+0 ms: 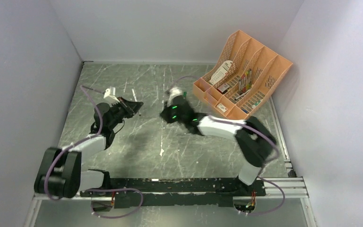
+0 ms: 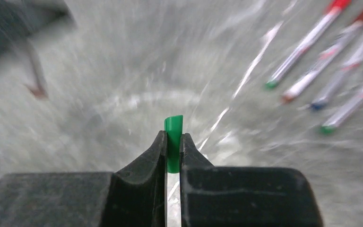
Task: Insert the pens into the pen caps
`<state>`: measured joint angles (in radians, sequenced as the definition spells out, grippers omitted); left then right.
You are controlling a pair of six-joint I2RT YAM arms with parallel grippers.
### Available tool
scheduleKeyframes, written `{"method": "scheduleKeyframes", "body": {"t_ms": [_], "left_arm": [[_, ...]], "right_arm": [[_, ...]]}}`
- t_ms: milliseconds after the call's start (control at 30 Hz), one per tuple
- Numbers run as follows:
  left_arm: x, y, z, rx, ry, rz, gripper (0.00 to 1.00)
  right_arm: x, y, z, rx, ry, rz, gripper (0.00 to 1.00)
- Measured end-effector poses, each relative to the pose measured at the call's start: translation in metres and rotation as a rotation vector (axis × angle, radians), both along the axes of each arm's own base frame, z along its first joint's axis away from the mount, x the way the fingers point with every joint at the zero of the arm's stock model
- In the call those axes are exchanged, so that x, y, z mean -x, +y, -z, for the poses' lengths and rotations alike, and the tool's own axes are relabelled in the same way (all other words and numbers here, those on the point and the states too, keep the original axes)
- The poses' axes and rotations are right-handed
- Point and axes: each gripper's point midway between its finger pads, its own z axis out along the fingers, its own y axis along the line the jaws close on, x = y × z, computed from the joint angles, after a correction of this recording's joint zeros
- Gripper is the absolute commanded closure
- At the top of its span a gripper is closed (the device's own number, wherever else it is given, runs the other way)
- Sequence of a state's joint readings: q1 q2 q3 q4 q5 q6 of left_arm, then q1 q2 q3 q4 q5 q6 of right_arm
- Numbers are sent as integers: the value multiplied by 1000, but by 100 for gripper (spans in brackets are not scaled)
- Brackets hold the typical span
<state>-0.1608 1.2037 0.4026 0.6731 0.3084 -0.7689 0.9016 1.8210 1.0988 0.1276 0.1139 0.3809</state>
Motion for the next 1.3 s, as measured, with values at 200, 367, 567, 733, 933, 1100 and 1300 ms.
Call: {"method": "scheduleKeyframes", "body": {"t_ms": [200,367,567,733,933,1100,1300], "left_arm": [[26,-70,-13,182,-86,302,93],[69,-138,-43,300,-172,566,93],[99,-196,-65,382,-217,773,93],[103,-212,-46,396,-137,814,93],[111,-223,-54,393,-168,862,93],[115,-224,-68,390,-220,883,93],[119,-224,-74,387,-241,899,93]], "right_arm": [[-60,-120,-138,-577,-215,245,100],[-31,-130,-184,-800,-290,175,100],[-12,-124,-222,-942,-331,70,100],[-3,-123,-242,-1007,-360,22,100],[1,-123,-243,-1021,-360,5,100],[3,-124,-238,-1021,-348,6,100],[4,-124,-239,-1037,-341,-5,100]]}}
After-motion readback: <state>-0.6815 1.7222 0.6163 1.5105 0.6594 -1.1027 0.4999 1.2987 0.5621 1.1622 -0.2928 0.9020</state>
